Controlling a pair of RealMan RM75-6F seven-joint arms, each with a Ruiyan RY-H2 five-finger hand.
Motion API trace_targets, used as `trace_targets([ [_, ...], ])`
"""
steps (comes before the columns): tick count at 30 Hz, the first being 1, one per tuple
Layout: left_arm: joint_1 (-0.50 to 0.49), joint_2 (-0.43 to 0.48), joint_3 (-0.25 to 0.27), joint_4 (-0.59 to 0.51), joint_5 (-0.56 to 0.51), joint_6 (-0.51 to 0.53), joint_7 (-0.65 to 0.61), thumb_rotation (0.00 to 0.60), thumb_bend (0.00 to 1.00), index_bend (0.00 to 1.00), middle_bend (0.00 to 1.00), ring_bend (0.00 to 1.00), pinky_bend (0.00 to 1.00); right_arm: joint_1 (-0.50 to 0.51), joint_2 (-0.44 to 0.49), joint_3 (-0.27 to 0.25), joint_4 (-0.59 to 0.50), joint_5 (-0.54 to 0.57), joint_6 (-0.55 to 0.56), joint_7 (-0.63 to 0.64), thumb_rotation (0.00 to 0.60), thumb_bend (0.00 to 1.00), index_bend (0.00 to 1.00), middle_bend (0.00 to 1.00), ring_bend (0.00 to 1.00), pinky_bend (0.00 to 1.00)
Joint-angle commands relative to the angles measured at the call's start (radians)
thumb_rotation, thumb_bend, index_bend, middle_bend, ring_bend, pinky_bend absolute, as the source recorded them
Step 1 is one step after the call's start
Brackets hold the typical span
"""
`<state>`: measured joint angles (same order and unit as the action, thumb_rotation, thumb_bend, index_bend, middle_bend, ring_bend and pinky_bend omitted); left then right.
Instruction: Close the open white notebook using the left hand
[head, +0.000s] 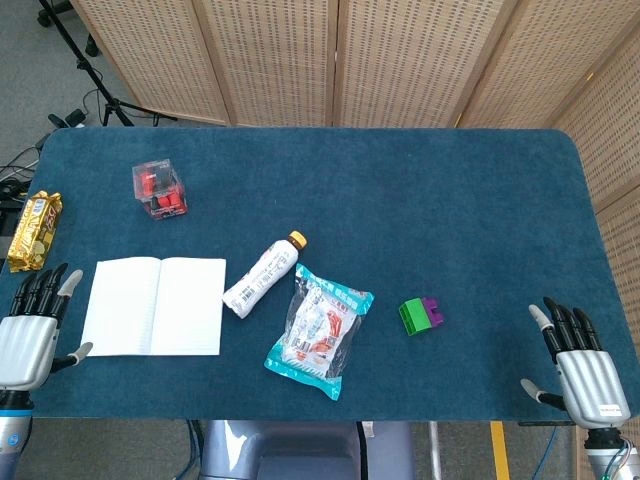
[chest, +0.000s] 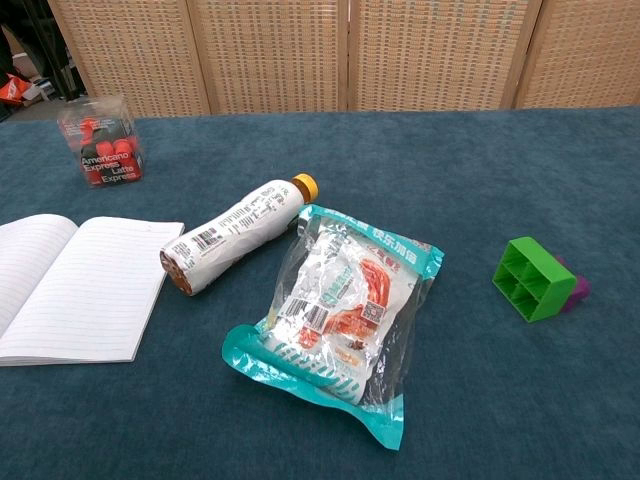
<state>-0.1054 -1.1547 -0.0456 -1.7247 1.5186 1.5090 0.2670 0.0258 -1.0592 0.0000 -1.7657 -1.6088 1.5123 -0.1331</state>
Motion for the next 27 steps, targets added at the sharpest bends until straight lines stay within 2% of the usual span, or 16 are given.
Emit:
trace_targets([
  [1, -0.001, 0.0, 0.0, 0.0, -0.002, -0.003, -0.001, 0.6, 0.0, 0.0, 0.0, 0.0, 0.0, 0.0, 0.0, 0.0, 0.0, 0.0, 0.0, -0.001, 0.6, 0.0, 0.0, 0.0, 0.0, 0.0],
  [27, 0.0, -0.003, 0.0, -0.007, -0.005, -0.004, -0.003, 0.6, 0.0, 0.0, 0.0, 0.0, 0.0, -0.004, 0.004, 0.0, -0.01, -0.001, 0.005, -0.005, 0.6, 0.0, 0.0, 0.0, 0.0, 0.0],
])
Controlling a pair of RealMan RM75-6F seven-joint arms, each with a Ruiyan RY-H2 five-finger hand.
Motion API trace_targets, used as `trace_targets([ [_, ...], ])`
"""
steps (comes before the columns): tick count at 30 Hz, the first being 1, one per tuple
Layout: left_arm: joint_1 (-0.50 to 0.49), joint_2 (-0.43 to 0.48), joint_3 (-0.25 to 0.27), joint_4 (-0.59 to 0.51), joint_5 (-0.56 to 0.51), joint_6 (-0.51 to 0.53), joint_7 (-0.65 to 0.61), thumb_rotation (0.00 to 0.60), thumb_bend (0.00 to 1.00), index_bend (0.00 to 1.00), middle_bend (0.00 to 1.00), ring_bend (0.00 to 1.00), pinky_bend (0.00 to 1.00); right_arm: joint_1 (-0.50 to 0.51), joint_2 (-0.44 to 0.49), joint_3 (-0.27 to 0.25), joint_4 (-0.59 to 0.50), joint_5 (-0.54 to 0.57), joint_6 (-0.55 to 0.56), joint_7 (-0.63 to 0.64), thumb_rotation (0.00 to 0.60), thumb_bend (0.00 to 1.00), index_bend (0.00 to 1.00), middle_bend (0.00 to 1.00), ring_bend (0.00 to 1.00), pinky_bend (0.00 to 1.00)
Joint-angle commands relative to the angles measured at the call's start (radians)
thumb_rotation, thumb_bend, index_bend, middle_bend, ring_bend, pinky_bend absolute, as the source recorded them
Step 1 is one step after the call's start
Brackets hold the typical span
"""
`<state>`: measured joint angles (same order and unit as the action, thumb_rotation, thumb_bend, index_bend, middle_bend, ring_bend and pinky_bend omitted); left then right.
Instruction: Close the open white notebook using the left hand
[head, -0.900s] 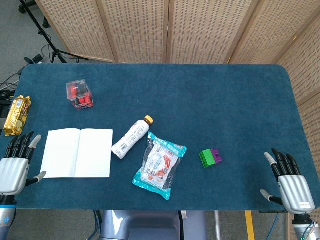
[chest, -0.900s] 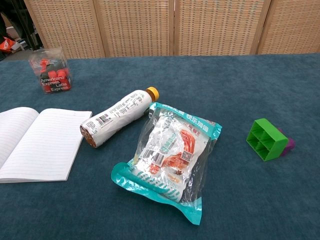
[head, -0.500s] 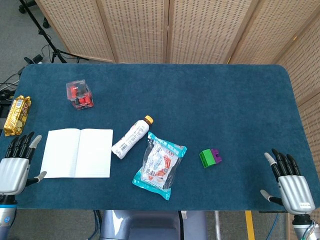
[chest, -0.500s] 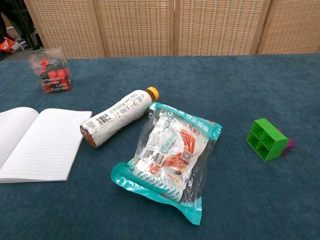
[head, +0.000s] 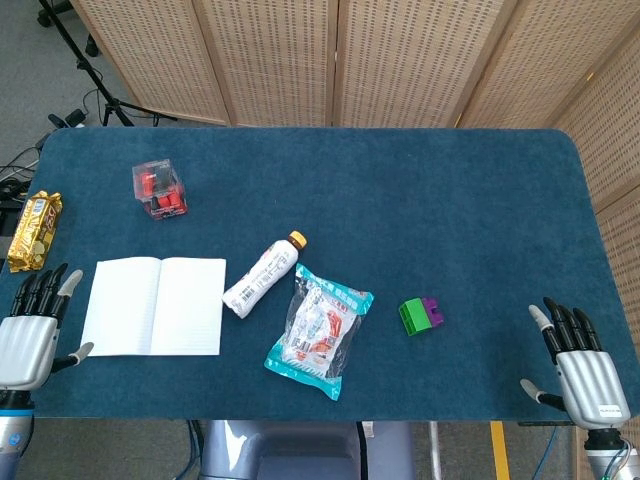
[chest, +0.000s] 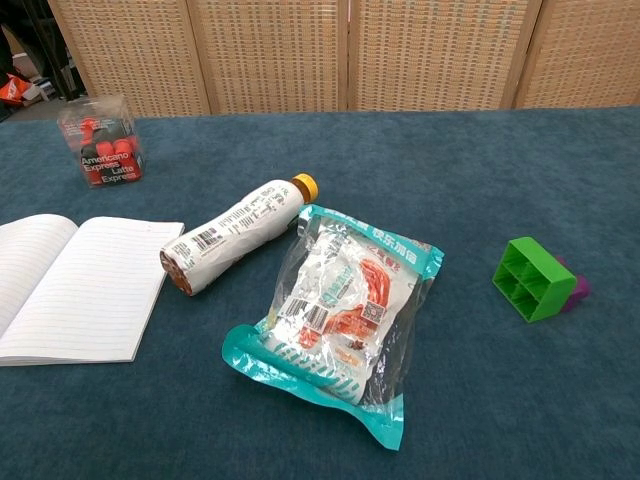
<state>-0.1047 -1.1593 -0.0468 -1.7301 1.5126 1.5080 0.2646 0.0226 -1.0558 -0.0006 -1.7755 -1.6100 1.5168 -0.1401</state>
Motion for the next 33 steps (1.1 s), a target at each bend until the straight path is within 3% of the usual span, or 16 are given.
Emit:
trace_targets([
  [1, -0.001, 0.002, 0.004, -0.002, 0.001, -0.006, 0.0, 0.6, 0.0, 0.0, 0.0, 0.0, 0.0, -0.001, 0.001, 0.0, 0.001, 0.001, 0.001, 0.004, 0.6, 0.0, 0.0, 0.0, 0.0, 0.0],
  [23, -0.001, -0.016, 0.065, 0.025, 0.03, -0.065, 0.027, 0.6, 0.0, 0.0, 0.0, 0.0, 0.0, -0.004, 0.009, 0.003, -0.002, 0.003, 0.008, 0.025, 0.6, 0.0, 0.0, 0.0, 0.0, 0.0],
  [33, 0.002, -0.082, 0.074, 0.17, 0.05, -0.06, -0.014, 0.6, 0.0, 0.0, 0.0, 0.0, 0.0, -0.005, 0.008, 0.003, -0.003, -0.001, 0.009, 0.025, 0.6, 0.0, 0.0, 0.0, 0.0, 0.0],
])
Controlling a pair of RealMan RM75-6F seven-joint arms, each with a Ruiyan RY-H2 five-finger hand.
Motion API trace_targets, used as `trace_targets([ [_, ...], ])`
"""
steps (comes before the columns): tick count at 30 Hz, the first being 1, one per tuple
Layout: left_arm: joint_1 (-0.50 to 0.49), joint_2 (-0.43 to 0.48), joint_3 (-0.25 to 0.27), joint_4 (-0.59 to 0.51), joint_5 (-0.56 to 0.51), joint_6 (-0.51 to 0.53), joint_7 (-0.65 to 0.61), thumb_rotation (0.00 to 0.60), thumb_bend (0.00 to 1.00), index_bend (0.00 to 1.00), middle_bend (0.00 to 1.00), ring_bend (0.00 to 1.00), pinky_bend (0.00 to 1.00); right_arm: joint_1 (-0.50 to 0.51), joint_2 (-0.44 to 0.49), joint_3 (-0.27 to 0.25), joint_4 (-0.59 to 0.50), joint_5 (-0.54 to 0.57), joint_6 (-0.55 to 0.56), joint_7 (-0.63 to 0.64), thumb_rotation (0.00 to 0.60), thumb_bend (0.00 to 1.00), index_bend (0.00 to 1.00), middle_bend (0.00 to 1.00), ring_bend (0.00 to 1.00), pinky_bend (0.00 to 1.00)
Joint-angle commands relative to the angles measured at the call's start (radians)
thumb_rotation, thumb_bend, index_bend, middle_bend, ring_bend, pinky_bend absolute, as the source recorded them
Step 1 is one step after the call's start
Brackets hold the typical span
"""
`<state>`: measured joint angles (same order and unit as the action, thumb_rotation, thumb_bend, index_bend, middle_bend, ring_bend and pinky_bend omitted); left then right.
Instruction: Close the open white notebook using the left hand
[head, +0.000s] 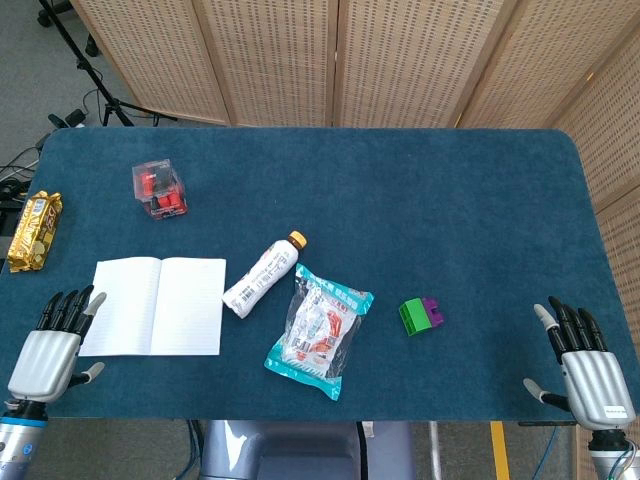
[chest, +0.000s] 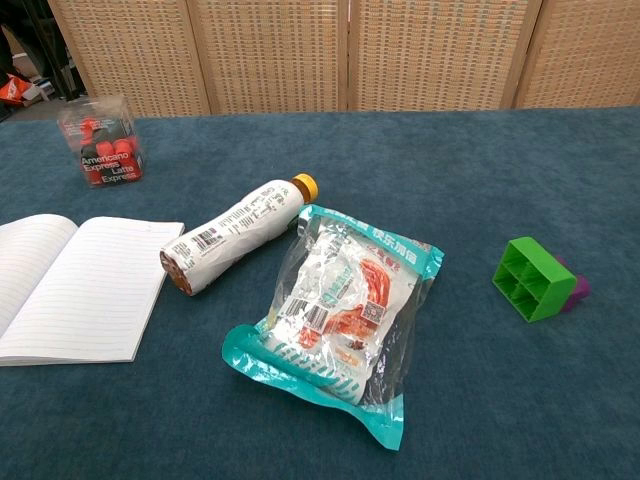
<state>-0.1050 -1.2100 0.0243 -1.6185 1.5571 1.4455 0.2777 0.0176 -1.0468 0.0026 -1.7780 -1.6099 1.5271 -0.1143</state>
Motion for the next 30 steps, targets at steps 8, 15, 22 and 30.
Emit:
trace_targets([
  [8, -0.003, -0.091, 0.003, 0.186, 0.011, -0.003, -0.079, 0.6, 0.0, 0.0, 0.0, 0.0, 0.0, 0.001, -0.005, -0.003, -0.003, -0.007, -0.003, -0.012, 0.6, 0.0, 0.0, 0.0, 0.0, 0.0],
  [15, -0.013, -0.138, -0.001, 0.276, -0.005, -0.032, -0.101, 0.6, 0.0, 0.0, 0.0, 0.0, 0.0, 0.0, 0.0, -0.001, -0.004, -0.004, 0.0, -0.002, 0.6, 0.0, 0.0, 0.0, 0.0, 0.0],
  [22, -0.024, -0.172, -0.005, 0.334, -0.016, -0.056, -0.117, 0.6, 0.0, 0.0, 0.0, 0.0, 0.0, -0.001, 0.003, 0.0, -0.003, -0.004, 0.004, 0.007, 0.6, 0.0, 0.0, 0.0, 0.0, 0.0],
  [30, -0.046, -0.219, -0.01, 0.397, -0.026, -0.09, -0.139, 0.6, 0.0, 0.0, 0.0, 0.0, 0.0, -0.001, 0.003, 0.001, -0.002, -0.004, 0.003, 0.009, 0.6, 0.0, 0.0, 0.0, 0.0, 0.0],
])
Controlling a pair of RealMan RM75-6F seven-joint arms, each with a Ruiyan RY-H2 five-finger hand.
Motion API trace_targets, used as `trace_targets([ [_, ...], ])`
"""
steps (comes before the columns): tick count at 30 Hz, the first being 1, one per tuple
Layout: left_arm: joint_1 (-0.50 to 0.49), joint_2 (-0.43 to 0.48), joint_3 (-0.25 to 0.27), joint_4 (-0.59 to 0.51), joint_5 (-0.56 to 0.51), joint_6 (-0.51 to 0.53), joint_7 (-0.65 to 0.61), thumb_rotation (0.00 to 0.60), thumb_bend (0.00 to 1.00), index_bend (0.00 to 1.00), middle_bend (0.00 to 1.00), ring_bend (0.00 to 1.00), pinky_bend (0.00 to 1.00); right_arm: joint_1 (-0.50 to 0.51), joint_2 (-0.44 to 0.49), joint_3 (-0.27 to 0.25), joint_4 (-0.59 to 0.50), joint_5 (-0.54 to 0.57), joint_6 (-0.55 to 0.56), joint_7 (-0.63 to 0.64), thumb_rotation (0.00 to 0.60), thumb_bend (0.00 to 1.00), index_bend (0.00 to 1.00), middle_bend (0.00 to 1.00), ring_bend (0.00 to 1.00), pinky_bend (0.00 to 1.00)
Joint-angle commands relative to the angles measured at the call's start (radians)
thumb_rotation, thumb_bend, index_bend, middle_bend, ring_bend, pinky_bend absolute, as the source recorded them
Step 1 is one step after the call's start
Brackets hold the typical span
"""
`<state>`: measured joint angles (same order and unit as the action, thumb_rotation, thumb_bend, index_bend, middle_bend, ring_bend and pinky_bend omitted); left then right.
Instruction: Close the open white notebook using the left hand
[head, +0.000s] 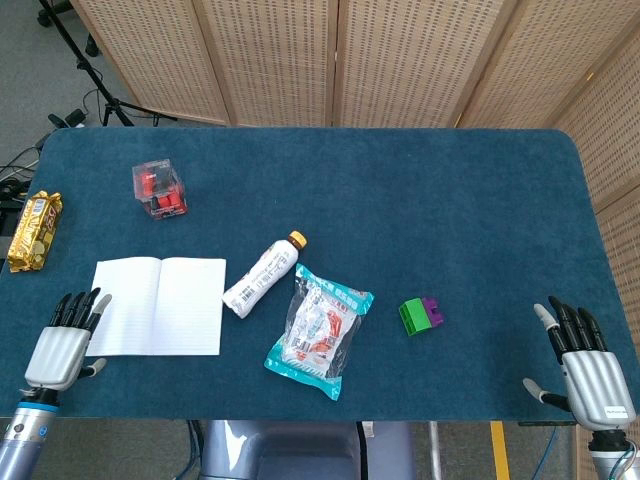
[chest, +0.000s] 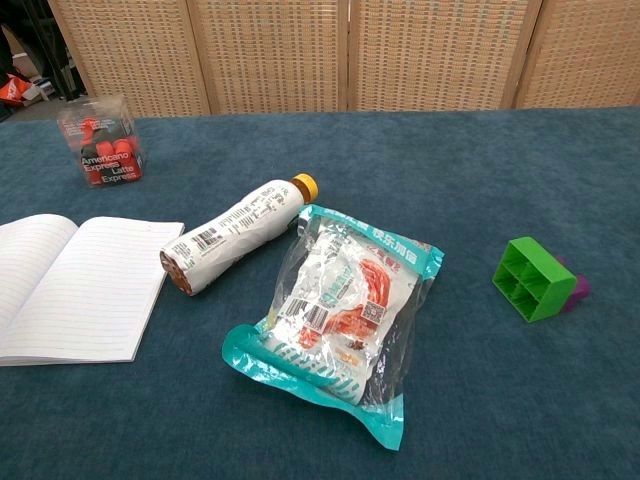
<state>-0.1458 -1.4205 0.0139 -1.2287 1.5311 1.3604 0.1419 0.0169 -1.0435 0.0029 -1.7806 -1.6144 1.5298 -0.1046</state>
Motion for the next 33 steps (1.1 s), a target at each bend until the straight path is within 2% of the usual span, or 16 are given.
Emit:
trace_targets([
  [1, -0.006, -0.011, 0.001, 0.009, 0.0, -0.007, -0.002, 0.6, 0.0, 0.0, 0.0, 0.0, 0.0, 0.0, 0.0, 0.001, 0.0, 0.0, 0.001, 0.0, 0.6, 0.0, 0.0, 0.0, 0.0, 0.0],
  [33, -0.015, -0.054, 0.002, 0.061, -0.021, -0.016, 0.003, 0.6, 0.0, 0.0, 0.0, 0.0, 0.0, -0.003, 0.001, 0.003, 0.0, -0.002, 0.008, 0.007, 0.6, 0.0, 0.0, 0.0, 0.0, 0.0],
])
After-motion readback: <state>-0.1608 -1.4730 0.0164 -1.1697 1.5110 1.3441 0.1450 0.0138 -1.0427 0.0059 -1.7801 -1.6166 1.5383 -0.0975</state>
